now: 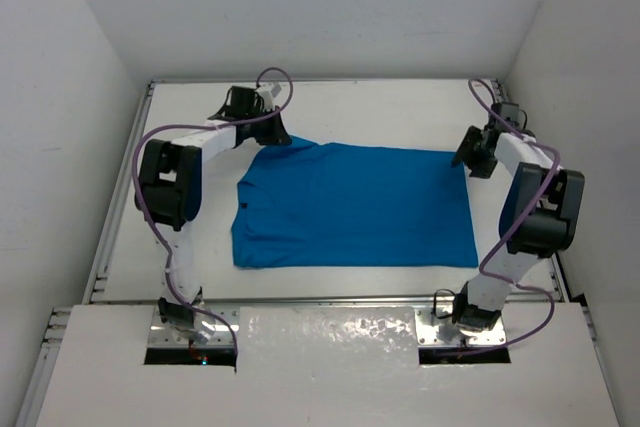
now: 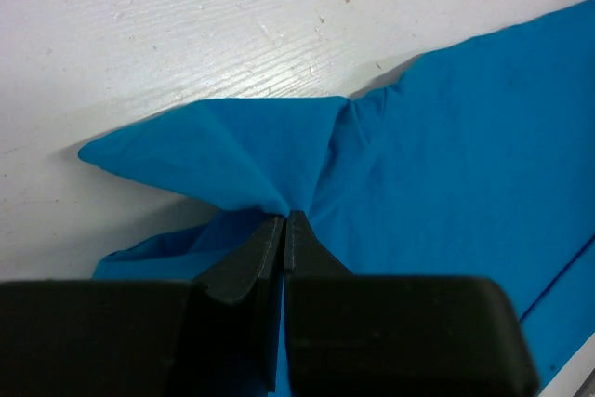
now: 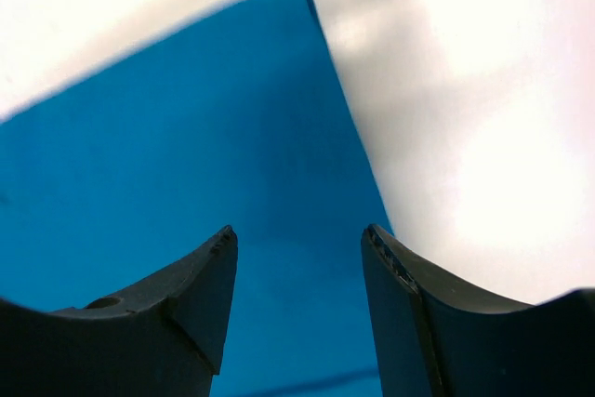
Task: Fold and stack the t-shirts
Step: Grap the side of the flattened tshirt furthest away from the robot with both arms
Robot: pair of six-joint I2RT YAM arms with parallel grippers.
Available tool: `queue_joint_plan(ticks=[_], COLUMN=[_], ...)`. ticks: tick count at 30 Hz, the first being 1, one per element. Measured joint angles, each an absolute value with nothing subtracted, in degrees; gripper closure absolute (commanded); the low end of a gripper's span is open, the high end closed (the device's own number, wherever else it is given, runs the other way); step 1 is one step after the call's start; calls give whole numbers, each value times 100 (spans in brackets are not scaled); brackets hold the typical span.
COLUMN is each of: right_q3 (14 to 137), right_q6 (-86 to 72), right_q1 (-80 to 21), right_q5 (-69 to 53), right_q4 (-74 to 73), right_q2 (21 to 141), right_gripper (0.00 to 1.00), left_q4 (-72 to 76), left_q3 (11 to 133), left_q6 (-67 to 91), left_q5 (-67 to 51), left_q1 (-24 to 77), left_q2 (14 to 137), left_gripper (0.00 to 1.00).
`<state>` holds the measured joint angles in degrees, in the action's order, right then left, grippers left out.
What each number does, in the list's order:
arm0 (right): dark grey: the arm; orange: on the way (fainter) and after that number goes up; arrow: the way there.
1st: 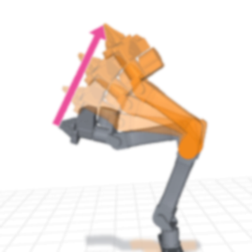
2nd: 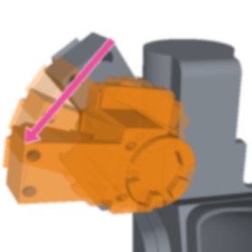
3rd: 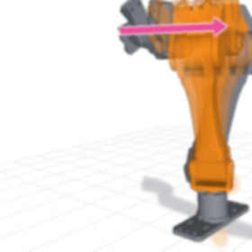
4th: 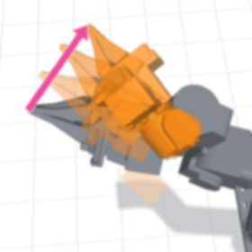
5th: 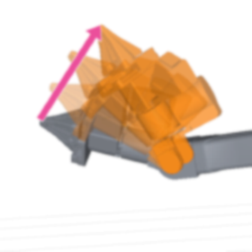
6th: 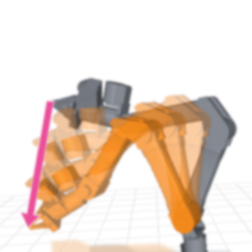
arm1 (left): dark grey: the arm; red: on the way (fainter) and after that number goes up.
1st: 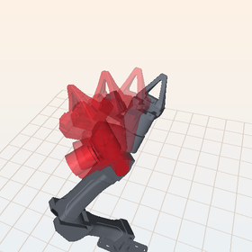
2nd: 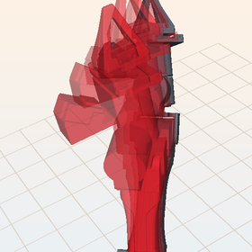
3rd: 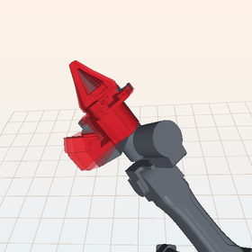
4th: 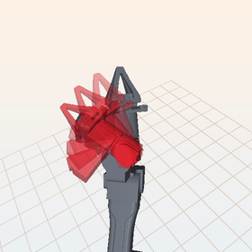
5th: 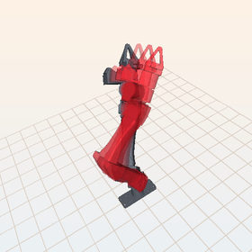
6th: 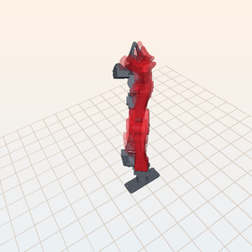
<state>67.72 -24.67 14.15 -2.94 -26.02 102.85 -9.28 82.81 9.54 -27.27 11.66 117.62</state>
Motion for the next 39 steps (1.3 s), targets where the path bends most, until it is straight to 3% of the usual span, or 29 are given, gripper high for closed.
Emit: queue_joint_plan(ticks=[19,39], right_q3=[7815,8285], right_q6=[-1898,-2058], right_q1=[1415,1275], right_q5=[-67,143], right_q4=[-1662,-1461], right_q2=[11699,12278], right_gripper=[48,52], left_q4=[-1028,-1216], left_q3=[8029,8079], left_q6=[578,471], left_q5=[-2810,-2810], left_q1=[1166,1166], left_q2=[11539,11546], left_gripper=[100,100])
